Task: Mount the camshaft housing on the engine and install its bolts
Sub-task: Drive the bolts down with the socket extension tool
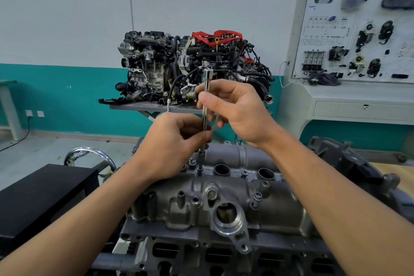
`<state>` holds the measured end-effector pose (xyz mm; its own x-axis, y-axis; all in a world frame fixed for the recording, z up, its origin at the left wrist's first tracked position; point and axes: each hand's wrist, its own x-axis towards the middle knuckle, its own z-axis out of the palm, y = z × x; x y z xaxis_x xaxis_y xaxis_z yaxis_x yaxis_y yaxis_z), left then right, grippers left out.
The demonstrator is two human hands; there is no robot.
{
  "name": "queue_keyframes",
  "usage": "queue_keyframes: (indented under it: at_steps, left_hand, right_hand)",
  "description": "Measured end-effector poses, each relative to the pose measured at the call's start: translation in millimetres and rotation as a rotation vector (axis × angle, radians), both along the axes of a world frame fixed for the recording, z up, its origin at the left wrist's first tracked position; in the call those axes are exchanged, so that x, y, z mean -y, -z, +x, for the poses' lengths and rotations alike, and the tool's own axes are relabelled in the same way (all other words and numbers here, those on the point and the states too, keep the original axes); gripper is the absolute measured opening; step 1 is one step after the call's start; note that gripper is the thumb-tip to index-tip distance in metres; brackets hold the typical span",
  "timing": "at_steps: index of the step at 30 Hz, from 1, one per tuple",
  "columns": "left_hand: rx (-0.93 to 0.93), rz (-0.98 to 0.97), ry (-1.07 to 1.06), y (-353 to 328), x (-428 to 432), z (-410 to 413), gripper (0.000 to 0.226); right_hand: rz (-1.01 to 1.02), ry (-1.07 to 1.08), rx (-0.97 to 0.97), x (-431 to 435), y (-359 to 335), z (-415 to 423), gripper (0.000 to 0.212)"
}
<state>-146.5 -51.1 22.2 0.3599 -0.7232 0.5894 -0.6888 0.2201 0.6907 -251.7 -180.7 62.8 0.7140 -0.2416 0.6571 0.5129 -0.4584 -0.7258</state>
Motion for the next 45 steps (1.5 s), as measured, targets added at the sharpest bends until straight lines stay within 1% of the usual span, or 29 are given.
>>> queue_keyframes:
  at_steps: [3, 5, 7, 8, 10, 11, 13, 15, 18, 21, 23, 24, 26, 28, 30, 31, 33, 34, 35, 37, 39, 40, 41, 43, 44, 45]
  left_hand:
    - [0.079, 0.073, 0.057, -1.1, -3.6, -1.5, 0.02]
    - [0.088, 0.088, 0.064, -1.7, -3.4, -2.1, 0.019]
    - [0.08, 0.066, 0.018, -2.4, -0.9, -3.1, 0.011]
    - [0.068, 0.038, -0.016, -2.9, 0.0, -3.5, 0.006]
    - [0.019, -0.033, -0.073, -4.2, 0.8, -2.6, 0.009]
    - [0.007, -0.055, -0.085, -4.3, 0.7, -1.4, 0.01]
    - [0.024, -0.057, -0.075, -3.3, 0.2, -0.5, 0.01]
    - [0.061, -0.013, -0.032, -1.8, -1.0, -1.4, 0.005]
    - [0.118, 0.077, 0.017, -1.8, -3.7, -2.4, 0.017]
    - [0.122, 0.075, 0.023, -2.2, -2.5, -2.5, 0.017]
    - [0.097, 0.029, 0.022, -2.1, -0.7, -3.2, 0.014]
    - [0.085, -0.003, 0.012, -2.2, 0.2, -2.6, 0.012]
    - [0.054, -0.079, -0.039, -2.7, 0.9, -0.3, 0.012]
    - [0.033, -0.109, -0.084, -2.7, 0.7, 2.2, 0.012]
    - [0.052, -0.086, -0.075, -1.2, -0.5, 3.0, 0.005]
    - [0.067, -0.07, -0.057, -0.4, -1.4, 2.5, 0.004]
    - [0.084, -0.041, -0.018, -0.1, -2.9, -0.1, 0.013]
    - [0.085, -0.027, -0.003, -0.6, -3.9, -1.3, 0.016]
    - [0.086, -0.017, 0.008, -1.2, -4.3, -2.2, 0.018]
    - [0.074, -0.01, 0.014, -2.3, -3.9, -3.1, 0.013]
    - [0.054, -0.024, -0.033, -2.6, -2.5, -2.8, 0.005]
    - [0.04, -0.042, -0.067, -3.0, -2.1, -1.8, 0.007]
    - [0.031, -0.055, -0.089, -3.5, -1.8, -1.1, 0.01]
    - [0.032, -0.053, -0.084, -4.0, -1.8, -0.7, 0.007]
    - [0.046, -0.042, -0.068, -3.8, -2.4, -1.6, 0.004]
    - [0.069, -0.023, -0.051, -2.8, -2.9, -2.4, 0.008]
  right_hand:
    - [-0.022, -0.033, -0.081, 1.2, -1.8, -3.8, 0.018]
    - [-0.05, -0.002, -0.071, 0.6, -2.1, -3.6, 0.017]
    - [-0.057, 0.042, -0.021, -1.1, -1.7, -1.2, 0.01]
    - [-0.038, 0.065, 0.005, -1.2, -1.2, 0.5, 0.013]
    - [0.001, 0.104, 0.036, 1.8, 0.5, 2.7, 0.026]
    - [0.011, 0.112, 0.039, 3.0, 1.2, 2.9, 0.029]
    - [0.017, 0.077, 0.019, 4.5, 1.9, 1.9, 0.024]
    - [0.024, -0.018, -0.025, 4.3, 0.2, 0.1, 0.016]
    - [0.067, -0.117, -0.089, 5.7, -3.2, -2.5, 0.02]
    - [0.025, -0.079, -0.093, 5.3, -1.5, -2.4, 0.016]
    - [-0.025, -0.02, -0.052, 3.8, 0.0, -0.6, 0.007]
    - [-0.027, 0.008, -0.027, 3.7, 0.7, 0.9, 0.008]
    - [0.01, 0.049, 0.023, 4.7, 2.2, 2.6, 0.024]
    - [0.029, 0.051, 0.018, 4.9, 2.4, 2.7, 0.03]
    - [0.019, 0.022, -0.017, 5.6, 1.5, 1.6, 0.027]
    - [0.01, -0.006, -0.035, 6.0, 0.5, 0.5, 0.021]
    - [0.013, -0.068, -0.066, 6.9, -1.5, -2.6, 0.012]
    - [0.027, -0.086, -0.084, 7.4, -2.1, -3.8, 0.013]
    - [0.037, -0.09, -0.099, 7.5, -2.1, -4.4, 0.015]
    - [0.009, -0.059, -0.1, 6.6, -1.0, -3.5, 0.014]
    - [-0.039, -0.006, -0.072, 4.9, -0.1, -1.0, 0.005]
    - [-0.04, 0.025, -0.049, 4.6, 0.3, 0.5, 0.009]
    - [-0.028, 0.056, -0.022, 5.1, 1.3, 1.8, 0.017]
    - [0.01, 0.085, -0.001, 6.3, 3.0, 2.6, 0.028]
    - [0.018, 0.081, -0.006, 5.6, 3.7, 2.3, 0.028]
    - [0.022, 0.067, -0.017, 4.8, 3.8, 1.8, 0.026]
